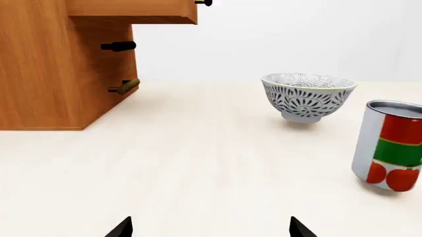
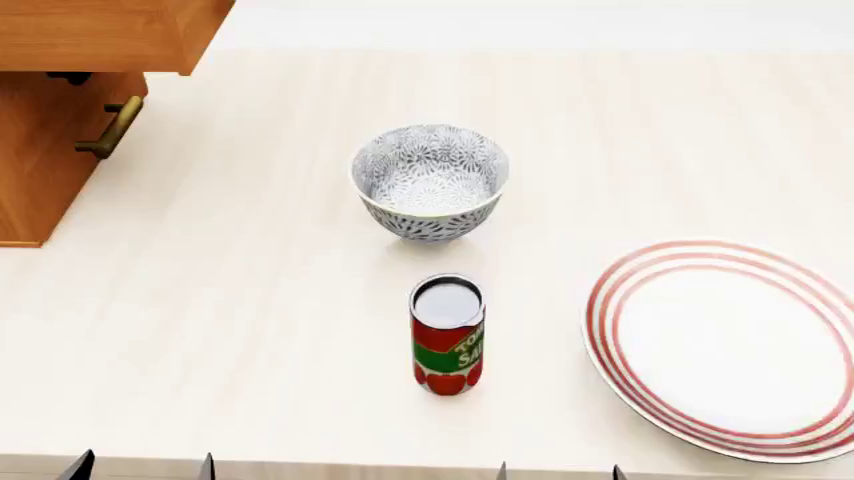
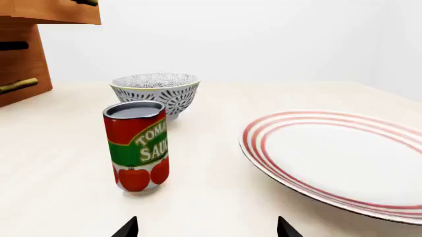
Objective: Put the bowl on top of the cabinet.
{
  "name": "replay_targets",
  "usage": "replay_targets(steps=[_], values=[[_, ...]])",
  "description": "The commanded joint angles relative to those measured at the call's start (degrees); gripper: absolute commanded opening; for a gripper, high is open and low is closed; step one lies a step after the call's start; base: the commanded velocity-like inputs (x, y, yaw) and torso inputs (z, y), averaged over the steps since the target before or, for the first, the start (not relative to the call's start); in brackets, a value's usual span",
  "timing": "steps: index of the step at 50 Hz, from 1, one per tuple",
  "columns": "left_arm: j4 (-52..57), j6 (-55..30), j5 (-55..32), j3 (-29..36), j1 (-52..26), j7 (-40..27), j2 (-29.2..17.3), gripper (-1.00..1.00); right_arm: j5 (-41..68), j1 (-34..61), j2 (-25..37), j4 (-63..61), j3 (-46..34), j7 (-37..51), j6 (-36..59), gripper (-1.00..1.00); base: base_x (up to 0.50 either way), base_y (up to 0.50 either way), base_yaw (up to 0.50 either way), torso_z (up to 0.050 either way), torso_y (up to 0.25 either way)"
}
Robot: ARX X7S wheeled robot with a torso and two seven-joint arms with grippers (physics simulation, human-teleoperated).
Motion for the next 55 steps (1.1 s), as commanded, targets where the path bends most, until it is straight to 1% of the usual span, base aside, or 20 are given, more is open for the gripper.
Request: replay_targets(steps=[1, 3, 5, 6, 9, 18, 22, 23, 24, 25, 27, 30, 31, 34, 39, 40, 42, 46, 55], values=[[-0.83, 1.08, -0.58, 1.01, -0.19, -1.39, -0.89, 1.0, 0.29, -0.12, 0.87, -0.63, -1.43, 1.43, 0.89, 1.0, 0.0, 0.0, 0.0, 0.0, 0.0], [1.0, -0.8, -1.3, 1.58, 0.45, -1.63, -1.52, 1.0, -0.4, -0.09, 1.45, -1.18, -2.45, 2.46, 1.66, 1.0, 0.0, 0.0, 0.0, 0.0, 0.0], [1.14, -0.28, -1.74, 1.74, 0.54, -1.57, -1.78, 1.0, -0.29, -0.02, 1.66, -0.83, -2.66, 2.72, 1.43, 1.0, 0.0, 0.0, 0.0, 0.0, 0.0], [0.0, 1.15, -0.77, 0.44, 0.0, -0.15, -0.7, 1.0, -0.96, 0.05, 1.11, 0.0, -2.08, 2.17, 0.0, 1.0, 0.0, 0.0, 0.0, 0.0, 0.0], [2.35, 0.54, -1.66, 0.61, 0.68, -1.02, -1.29, 1.0, -0.05, -0.25, 1.64, -3.12, -2.72, 2.82, 3.05, 1.0, 0.0, 0.0, 0.0, 0.0, 0.0], [5.38, -0.28, -2.87, 1.63, 1.01, -3.12, -2.85, 1.0, 1.49, -1.14, 3.15, -10.16, -3.62, 4.18, 6.55, 1.0, 0.0, 0.0, 0.0, 0.0, 0.0], [9.66, -1.16, -3.32, 1.85, 1.89, -3.84, -3.44, 1.0, 1.42, -2.03, 3.85, -16.89, -3.85, 5.09, 9.66, 1.0, 0.0, 0.0, 0.0, 0.0, 0.0], [10.8, -1.54, -3.38, 1.9, 2.12, -4.03, -3.6, 1.0, 1.65, -2.31, 4.06, -20.21, -3.75, 5.23, 11.24, 1.0, 0.0, 0.0, 0.0, 0.0, 0.0], [13.35, -2.3, -3.62, 1.87, 2.64, -4.23, -3.77, 1.0, 1.67, -2.45, 4.22, -22.02, -3.8, 5.41, 12.31, 1.0, 0.0, 0.0, 0.0, 0.0, 0.0], [13.44, -2.36, -3.7, 1.96, 2.66, -4.34, -3.87, 1.0, 1.75, -2.46, 4.31, -22.09, -3.87, 5.51, 12.37, 1.0, 0.0, 0.0, 0.0, 0.0, 0.0], [18.58, -3.56, -3.73, 2.1, 3.76, -4.75, -4.3, 1.0, 1.75, -2.95, 4.73, -27.08, -3.81, 5.91, 14.65, 1.0, 0.0, 0.0, 0.0, 0.0, 0.0], [21.44, -3.22, -1.49, 2.8, 4.48, -5.89, -4.96, 1.0, 1.76, -2.99, 5.02, -30.2, -4.22, 6.27, 16.99, 1.0, 0.0, 0.0, 0.0, 0.0, 0.0], [24.01, -4.22, -2.97, 2.46, 4.97, -5.69, -4.92, 1.0, 1.32, -2.98, 5.2, -32.53, -4.65, 6.48, 18.38, 1.0, 0.0, 0.0, 0.0, 0.0, 0.0], [27.76, -4.95, -2.35, 2.72, 5.75, -6.36, -5.35, 1.0, 1.17, -2.79, 5.53, -35.9, -5.22, 6.72, 20.4, 1.0, 0.0, 0.0, 0.0, 0.0, 0.0], [35.54, -8.09, -3.82, 2.53, 6.91, -6.83, -5.86, 1.0, 0.94, -2.3, 6.11, -42.58, -6.19, 7.07, 23.93, 1.0, 0.0, 0.0, 0.0, 0.0, 0.0], [36.17, -8.48, -3.98, 2.54, 6.94, -6.9, -5.98, 1.0, 1.06, -2.38, 6.23, -43.05, -6.25, 7.09, 23.28, 1.0, 0.0, 0.0, 0.0, 0.0, 0.0], [38.41, -9.4, -4.36, 2.46, 7.27, -7.15, -6.19, 1.0, -0.16, -1.94, 6.73, -45.1, -6.94, 7.64, 26.17, 1.0, 0.0, 0.0, 0.0, 0.0, 0.0], [41.17, -10.58, -5.03, 2.41, 7.54, -7.6, -6.61, 1.0, 0.07, -1.83, 6.89, -46.65, -7.03, 8.05, 27.42, 1.0, 0.0, 0.0, 0.0, 0.0, 0.0], [41.92, -10.82, -5.52, 2.79, 7.52, -8.35, -7.39, 1.0, -0.54, -1.75, 8.01, -48.52, -8.1, 8.64, 27.8, 1.0, 0.03, 0.0, 0.0, 0.0, 0.0]])
